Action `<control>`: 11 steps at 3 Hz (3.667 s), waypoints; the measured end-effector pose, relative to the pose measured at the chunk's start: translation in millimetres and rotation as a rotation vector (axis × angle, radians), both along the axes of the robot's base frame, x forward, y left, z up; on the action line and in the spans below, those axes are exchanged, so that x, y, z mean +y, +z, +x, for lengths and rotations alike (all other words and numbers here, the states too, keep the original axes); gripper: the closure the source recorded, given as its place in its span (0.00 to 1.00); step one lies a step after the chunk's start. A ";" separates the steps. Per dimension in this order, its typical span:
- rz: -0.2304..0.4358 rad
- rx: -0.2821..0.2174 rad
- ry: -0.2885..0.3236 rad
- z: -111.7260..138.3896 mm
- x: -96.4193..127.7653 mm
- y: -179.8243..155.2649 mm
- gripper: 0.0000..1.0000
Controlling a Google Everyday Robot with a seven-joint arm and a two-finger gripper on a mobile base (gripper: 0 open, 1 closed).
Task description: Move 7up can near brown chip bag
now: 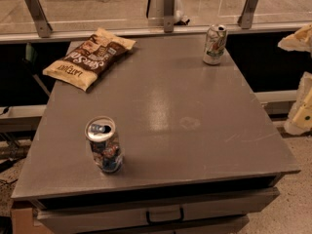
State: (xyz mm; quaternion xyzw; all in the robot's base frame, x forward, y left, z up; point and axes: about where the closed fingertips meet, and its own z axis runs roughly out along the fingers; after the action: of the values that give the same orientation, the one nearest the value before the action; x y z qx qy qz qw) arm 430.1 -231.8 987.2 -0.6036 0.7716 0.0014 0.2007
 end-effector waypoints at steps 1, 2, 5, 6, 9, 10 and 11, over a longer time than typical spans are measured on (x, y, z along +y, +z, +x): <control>0.000 0.000 0.000 0.0 0.0 0.0 0.00; 0.071 -0.039 0.004 25.3 3.4 -5.3 0.00; 0.351 -0.201 0.010 146.9 21.2 -17.3 0.00; 0.365 -0.211 -0.017 152.0 20.7 -20.6 0.00; 0.651 -0.338 -0.205 278.1 32.3 -70.4 0.00; 0.699 -0.411 -0.272 312.5 24.6 -76.1 0.00; 0.767 -0.441 -0.313 338.9 27.3 -82.6 0.00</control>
Offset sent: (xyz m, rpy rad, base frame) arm 0.0731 0.0069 -0.0172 0.2098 -0.0979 0.0108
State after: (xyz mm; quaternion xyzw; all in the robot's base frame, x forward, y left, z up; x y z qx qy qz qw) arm 769.0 -204.5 904.6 -0.3480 0.7361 0.1280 0.5663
